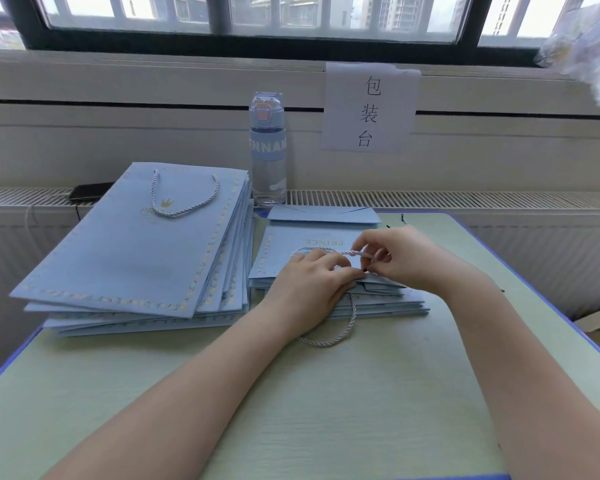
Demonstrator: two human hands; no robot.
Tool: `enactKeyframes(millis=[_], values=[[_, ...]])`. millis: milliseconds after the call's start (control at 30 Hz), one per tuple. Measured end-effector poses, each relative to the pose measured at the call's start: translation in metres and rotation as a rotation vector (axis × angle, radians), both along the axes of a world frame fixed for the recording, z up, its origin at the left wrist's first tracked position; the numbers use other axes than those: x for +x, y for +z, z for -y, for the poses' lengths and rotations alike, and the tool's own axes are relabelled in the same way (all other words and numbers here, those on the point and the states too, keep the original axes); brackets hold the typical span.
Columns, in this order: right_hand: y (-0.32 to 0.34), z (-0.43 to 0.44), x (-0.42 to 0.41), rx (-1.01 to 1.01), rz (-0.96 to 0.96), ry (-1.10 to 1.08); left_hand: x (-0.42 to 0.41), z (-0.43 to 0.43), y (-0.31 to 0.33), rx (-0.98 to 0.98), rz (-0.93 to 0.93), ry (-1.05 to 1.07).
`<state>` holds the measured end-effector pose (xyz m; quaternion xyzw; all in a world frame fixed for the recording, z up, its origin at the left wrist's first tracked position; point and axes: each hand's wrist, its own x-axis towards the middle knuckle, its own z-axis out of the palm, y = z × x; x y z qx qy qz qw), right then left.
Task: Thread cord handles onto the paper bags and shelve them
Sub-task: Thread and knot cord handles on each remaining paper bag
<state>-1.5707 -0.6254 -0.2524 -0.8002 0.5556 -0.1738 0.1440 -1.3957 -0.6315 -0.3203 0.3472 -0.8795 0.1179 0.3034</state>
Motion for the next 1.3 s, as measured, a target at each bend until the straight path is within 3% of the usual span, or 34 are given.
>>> enactKeyframes(millis=[400,567,733,1067,1300], values=[[0.007,-0.004,-0.003,-0.059,-0.021,0.033,-0.001,0.001,0.001,-0.117,-0.054,-0.001],[0.009,-0.006,-0.002,0.009,0.212,0.028,0.002,-0.001,0.005,-0.106,-0.166,-0.008],[0.008,-0.006,-0.004,0.024,0.312,-0.011,0.0,-0.003,0.007,-0.139,-0.221,0.025],[0.009,-0.009,-0.004,0.124,0.389,0.009,0.0,-0.004,0.008,-0.174,-0.229,0.012],[0.011,-0.006,-0.003,0.049,0.459,0.039,0.0,-0.01,0.015,-0.227,-0.26,-0.004]])
